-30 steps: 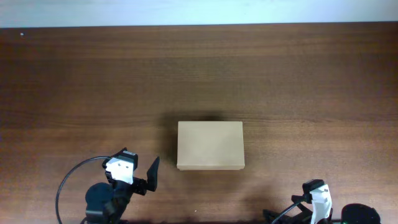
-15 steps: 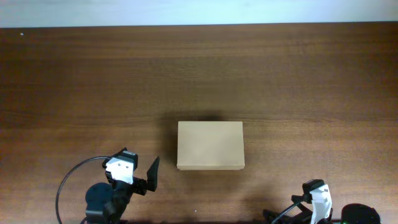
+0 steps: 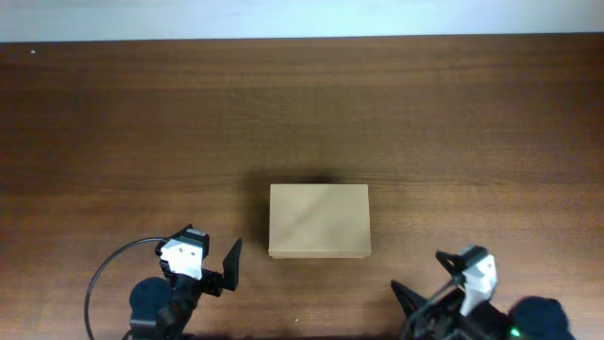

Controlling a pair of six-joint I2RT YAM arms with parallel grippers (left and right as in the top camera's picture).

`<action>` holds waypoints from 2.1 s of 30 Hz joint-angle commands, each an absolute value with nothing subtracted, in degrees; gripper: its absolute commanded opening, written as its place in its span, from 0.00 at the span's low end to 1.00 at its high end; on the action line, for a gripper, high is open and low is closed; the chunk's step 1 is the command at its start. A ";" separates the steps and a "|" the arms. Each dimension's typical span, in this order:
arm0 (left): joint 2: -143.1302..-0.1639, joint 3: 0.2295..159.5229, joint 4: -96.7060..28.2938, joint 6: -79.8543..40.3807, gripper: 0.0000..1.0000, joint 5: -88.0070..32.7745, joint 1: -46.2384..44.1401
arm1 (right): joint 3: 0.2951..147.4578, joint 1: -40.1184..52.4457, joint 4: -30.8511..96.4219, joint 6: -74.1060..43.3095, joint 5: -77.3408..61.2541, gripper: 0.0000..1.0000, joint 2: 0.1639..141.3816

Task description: Pack container

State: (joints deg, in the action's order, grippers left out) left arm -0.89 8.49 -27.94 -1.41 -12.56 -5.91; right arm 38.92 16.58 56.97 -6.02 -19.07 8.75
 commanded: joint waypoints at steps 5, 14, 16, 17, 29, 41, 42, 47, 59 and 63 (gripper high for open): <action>-0.30 8.40 -27.81 -2.15 0.99 -11.99 -5.45 | 22.55 18.90 46.22 -2.70 -9.80 0.99 2.17; -0.30 8.40 -27.81 -2.15 0.99 -11.99 -5.45 | 10.39 19.92 41.01 -2.79 -9.87 0.99 0.14; -0.30 8.40 -27.81 -2.15 0.99 -11.99 -5.45 | 9.47 19.92 41.17 -2.76 -9.76 0.99 0.14; -0.30 8.40 -27.81 -2.15 0.99 -11.99 -5.45 | 9.47 19.92 40.97 -2.76 -9.52 0.99 0.14; -0.30 8.40 -27.81 -2.15 0.99 -11.99 -5.45 | 9.47 19.86 40.99 -2.76 -9.39 0.99 0.14; -0.30 8.40 -27.81 -2.15 0.99 -11.99 -5.45 | 9.47 19.86 40.99 -2.76 -9.39 0.99 0.14; -0.30 8.40 -27.81 -2.15 0.99 -11.99 -5.45 | 9.47 19.86 40.99 -2.79 -9.39 0.99 0.14; -0.30 8.40 -27.81 -2.15 0.99 -11.99 -5.45 | 9.47 19.86 40.99 -2.76 -9.39 0.99 0.14; -0.30 8.40 -27.81 -2.15 0.99 -11.99 -5.45 | 9.47 19.86 40.99 -2.76 -9.39 0.99 0.14; -0.30 8.40 -27.81 -2.15 0.99 -11.99 -5.45 | 9.47 19.86 40.99 -2.79 -9.39 0.99 0.14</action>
